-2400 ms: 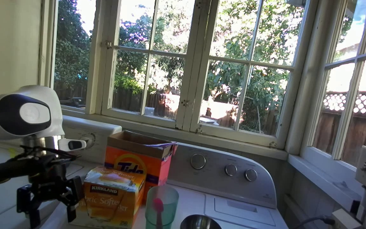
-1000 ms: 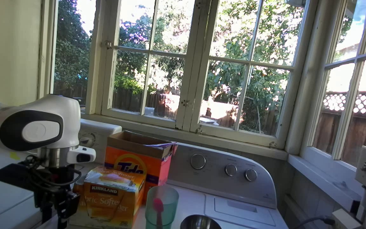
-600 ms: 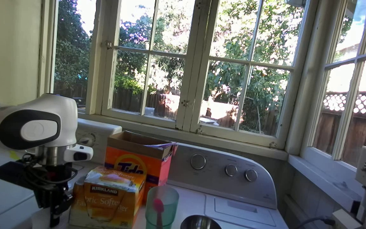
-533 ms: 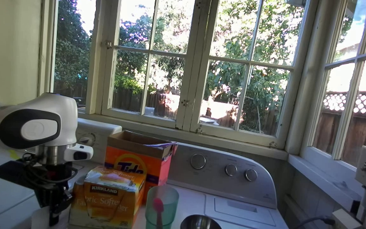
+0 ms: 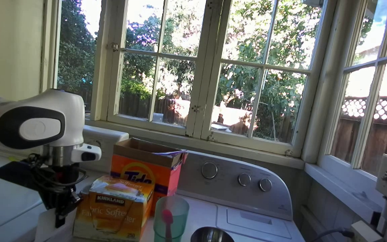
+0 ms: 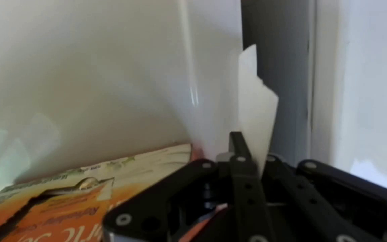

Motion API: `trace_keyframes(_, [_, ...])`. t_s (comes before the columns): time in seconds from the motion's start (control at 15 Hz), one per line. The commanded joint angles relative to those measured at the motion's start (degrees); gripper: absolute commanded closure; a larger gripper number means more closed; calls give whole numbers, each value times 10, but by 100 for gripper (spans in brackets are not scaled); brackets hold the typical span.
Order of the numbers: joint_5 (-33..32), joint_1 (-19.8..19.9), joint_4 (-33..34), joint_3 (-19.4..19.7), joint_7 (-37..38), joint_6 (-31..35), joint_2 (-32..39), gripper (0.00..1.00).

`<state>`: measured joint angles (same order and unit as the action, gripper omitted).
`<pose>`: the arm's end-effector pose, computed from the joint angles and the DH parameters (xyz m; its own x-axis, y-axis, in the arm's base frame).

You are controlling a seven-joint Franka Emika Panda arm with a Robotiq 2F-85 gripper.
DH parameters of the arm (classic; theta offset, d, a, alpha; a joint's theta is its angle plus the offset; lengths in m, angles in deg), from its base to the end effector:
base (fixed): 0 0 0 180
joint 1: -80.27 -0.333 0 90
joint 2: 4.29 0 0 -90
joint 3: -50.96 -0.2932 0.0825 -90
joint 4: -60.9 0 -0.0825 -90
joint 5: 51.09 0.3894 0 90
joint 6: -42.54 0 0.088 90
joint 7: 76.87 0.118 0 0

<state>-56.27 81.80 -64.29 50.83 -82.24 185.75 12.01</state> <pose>0.5598 -0.0137 0.2226 0.9898 0.1409 0.0227 0.1394 -0.9885 0.0580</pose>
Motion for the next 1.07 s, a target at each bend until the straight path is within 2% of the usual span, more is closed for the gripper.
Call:
trace_keyframes(0.0, [81,26,-64,-31,-106,18,-96,99])
trace_keyframes(0.13, [145,25,-79,-45,-175,3,-138,99])
trace_keyframes(0.27, [212,6,-89,-56,-233,-18,-173,99])
trace_keyframes(0.4, [264,-22,-89,-63,-245,-51,-197,99])
trace_keyframes(0.47, [276,-40,-85,-70,-224,-75,-204,99])
trace_keyframes(0.53, [266,-57,-83,-77,-202,-90,-211,100])
trace_keyframes(0.6, [249,-45,-68,-57,-218,-65,-185,99])
trace_keyframes(0.8, [250,-72,-69,-69,-195,-80,-200,99])
trace_keyframes(1.0, [250,-70,-72,-66,-195,-80,-200,100])
